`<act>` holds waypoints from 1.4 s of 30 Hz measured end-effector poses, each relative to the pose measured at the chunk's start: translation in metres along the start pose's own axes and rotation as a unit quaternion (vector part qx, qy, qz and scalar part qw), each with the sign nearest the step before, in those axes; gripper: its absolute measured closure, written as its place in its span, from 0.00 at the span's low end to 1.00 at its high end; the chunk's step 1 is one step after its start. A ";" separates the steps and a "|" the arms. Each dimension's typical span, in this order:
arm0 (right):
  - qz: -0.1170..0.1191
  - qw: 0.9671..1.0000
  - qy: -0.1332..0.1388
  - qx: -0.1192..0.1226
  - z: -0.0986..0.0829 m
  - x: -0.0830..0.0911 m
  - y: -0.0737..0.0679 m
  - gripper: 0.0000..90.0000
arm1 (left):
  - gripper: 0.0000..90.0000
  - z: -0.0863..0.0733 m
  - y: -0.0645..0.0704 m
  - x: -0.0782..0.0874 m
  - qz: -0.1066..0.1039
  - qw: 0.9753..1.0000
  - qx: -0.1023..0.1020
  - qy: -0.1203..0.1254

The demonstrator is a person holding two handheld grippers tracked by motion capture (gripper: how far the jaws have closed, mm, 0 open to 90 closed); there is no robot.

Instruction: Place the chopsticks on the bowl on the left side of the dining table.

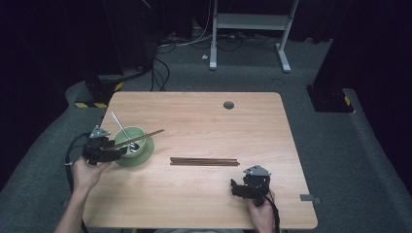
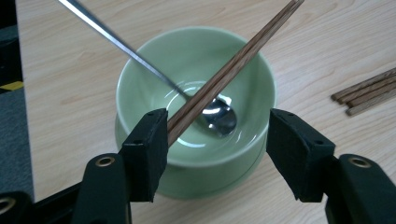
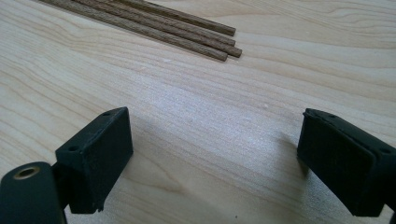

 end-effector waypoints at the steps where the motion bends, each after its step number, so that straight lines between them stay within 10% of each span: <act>1: 0.000 1.000 0.000 0.000 0.000 0.000 0.000 0.11 | 0.44 -0.004 -0.001 0.001 0.002 1.000 0.002 0.000; 14: -0.001 1.000 0.000 0.000 0.000 0.000 0.000 0.11 | 0.45 -0.034 -0.015 -0.003 0.007 0.999 0.034 -0.013; 42: -0.001 1.000 0.000 -0.001 0.000 0.000 0.000 0.11 | 0.41 -0.027 -0.022 -0.019 -0.005 0.998 0.056 -0.025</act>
Point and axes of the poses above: each handheld gripper's, and its own axes: x roughly backward along the jaws, z roughly out of its top, y roughly to its right, the point moved 1 cm from there along -x, roughly forward along the jaws, and after that the axes turned 9 degrees about z, right-handed, at the moved point
